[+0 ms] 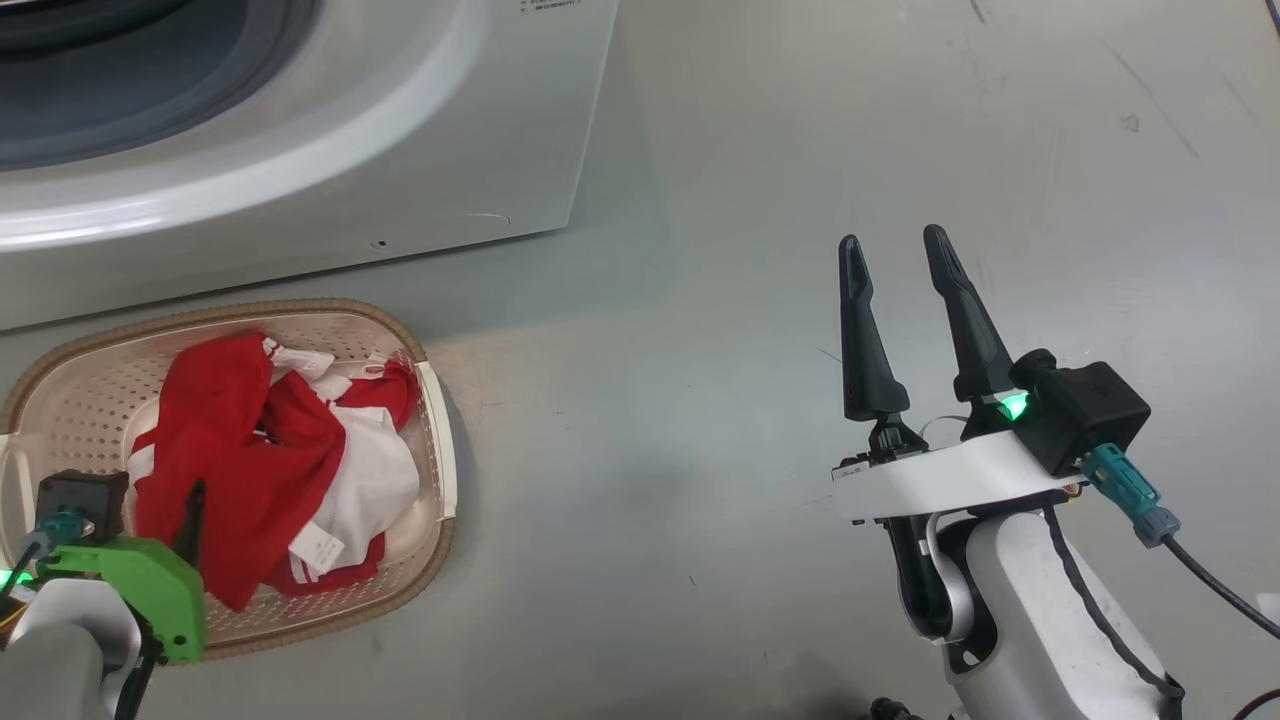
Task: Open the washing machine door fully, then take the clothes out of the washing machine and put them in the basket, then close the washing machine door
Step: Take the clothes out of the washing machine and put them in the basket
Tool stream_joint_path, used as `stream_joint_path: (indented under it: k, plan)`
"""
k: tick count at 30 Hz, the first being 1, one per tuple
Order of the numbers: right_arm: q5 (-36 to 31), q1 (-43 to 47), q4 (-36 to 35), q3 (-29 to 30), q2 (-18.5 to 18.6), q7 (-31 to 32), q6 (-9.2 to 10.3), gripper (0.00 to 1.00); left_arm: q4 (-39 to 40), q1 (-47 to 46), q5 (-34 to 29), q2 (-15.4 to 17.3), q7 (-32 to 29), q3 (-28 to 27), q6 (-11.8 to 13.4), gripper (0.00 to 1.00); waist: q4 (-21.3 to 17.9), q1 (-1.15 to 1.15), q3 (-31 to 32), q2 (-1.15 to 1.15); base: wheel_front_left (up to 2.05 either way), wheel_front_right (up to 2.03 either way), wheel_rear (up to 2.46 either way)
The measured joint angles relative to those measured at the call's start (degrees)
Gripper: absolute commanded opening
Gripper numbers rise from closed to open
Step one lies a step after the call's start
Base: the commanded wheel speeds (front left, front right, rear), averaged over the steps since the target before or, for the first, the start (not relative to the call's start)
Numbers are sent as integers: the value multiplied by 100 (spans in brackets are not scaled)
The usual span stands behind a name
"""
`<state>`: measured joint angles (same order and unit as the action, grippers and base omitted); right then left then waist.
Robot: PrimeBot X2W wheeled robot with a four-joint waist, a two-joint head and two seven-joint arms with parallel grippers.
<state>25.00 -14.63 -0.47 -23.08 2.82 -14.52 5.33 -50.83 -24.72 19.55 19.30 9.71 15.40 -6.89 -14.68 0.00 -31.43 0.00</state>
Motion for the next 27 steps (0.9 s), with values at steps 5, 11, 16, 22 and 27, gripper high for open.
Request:
stream_joint_path:
  k: [5, 11, 16, 22, 27]
  plan:
    - [-20, -10, 73, 57, 0, 0, 36, 100, -63, -166, 52, -115, 174, -3, -4, 100, 46, 0, 124, 0, 0, 0, 0]
    - [-52, -12, 155, 194, 0, 0, 36, 100, -25, -337, 51, -272, 353, 35, -5, 100, 142, 0, 356, 0, 0, 0, 0]
    - [-63, -7, 276, 318, 0, 0, 29, 100, 165, -438, 45, -408, 456, 112, -22, 100, 271, 0, 597, 0, 0, 0, 0]
    - [-99, 84, 408, 450, 0, 0, -25, 100, 438, -483, 2, -474, 458, 145, -22, 100, 450, 0, 937, 0, 0, 0, 0]
    - [-115, 237, 505, 570, 0, 0, -121, 100, 873, -480, 2, -601, 458, 100, -23, 100, 598, 0, 1253, 0, 0, 0, 0]
